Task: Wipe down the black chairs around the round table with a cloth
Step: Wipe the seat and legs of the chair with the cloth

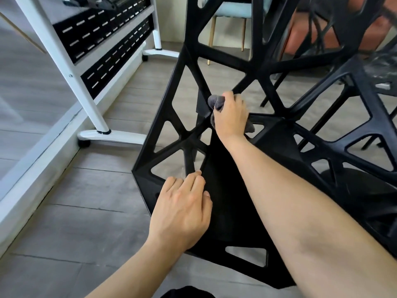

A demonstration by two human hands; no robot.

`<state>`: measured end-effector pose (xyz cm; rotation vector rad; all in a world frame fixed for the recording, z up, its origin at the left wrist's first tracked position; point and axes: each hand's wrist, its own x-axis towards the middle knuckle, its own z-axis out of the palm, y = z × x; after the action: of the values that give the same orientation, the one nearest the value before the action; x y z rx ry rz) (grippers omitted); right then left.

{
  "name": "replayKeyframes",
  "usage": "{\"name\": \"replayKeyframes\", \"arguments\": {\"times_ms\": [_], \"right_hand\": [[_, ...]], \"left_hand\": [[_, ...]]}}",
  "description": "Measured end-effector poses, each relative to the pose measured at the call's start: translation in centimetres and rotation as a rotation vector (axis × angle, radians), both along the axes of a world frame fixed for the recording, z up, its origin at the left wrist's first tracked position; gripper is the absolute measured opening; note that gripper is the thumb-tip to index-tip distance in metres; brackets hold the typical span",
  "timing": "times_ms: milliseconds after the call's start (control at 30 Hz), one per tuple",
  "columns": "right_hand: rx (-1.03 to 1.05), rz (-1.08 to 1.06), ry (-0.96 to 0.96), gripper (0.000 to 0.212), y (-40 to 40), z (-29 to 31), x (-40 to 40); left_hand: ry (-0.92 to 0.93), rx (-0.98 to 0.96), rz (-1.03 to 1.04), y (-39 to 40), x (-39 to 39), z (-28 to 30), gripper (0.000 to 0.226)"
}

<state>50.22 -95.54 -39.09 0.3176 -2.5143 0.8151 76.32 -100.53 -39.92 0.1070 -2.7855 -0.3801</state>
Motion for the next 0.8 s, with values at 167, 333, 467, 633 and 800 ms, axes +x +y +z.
{"name": "replayKeyframes", "arguments": {"times_ms": [167, 333, 467, 633, 800], "right_hand": [[0.138, -0.088, 0.244, 0.033, 1.5, 0.2, -3.9], [0.198, 0.142, 0.085, 0.033, 0.4, -2.5, -1.0], [0.259, 0.345, -0.303, 0.010, 2.2, 1.4, -2.3], [-0.062, 0.238, -0.119, 0.007, 2.1, 2.7, -2.7], [-0.158, 0.471, -0.018, 0.020, -1.1, 1.3, -1.5]], "left_hand": [[0.027, 0.018, 0.003, -0.2, -0.2, -0.1, 0.021], [0.010, 0.000, -0.009, -0.4, 0.0, -0.1, 0.023], [-0.002, 0.000, -0.017, -0.3, 0.0, 0.2, 0.024], [0.003, 0.000, -0.011, -0.2, 0.0, 0.3, 0.024], [0.026, 0.011, -0.014, -0.4, -0.1, 0.0, 0.023]]}}
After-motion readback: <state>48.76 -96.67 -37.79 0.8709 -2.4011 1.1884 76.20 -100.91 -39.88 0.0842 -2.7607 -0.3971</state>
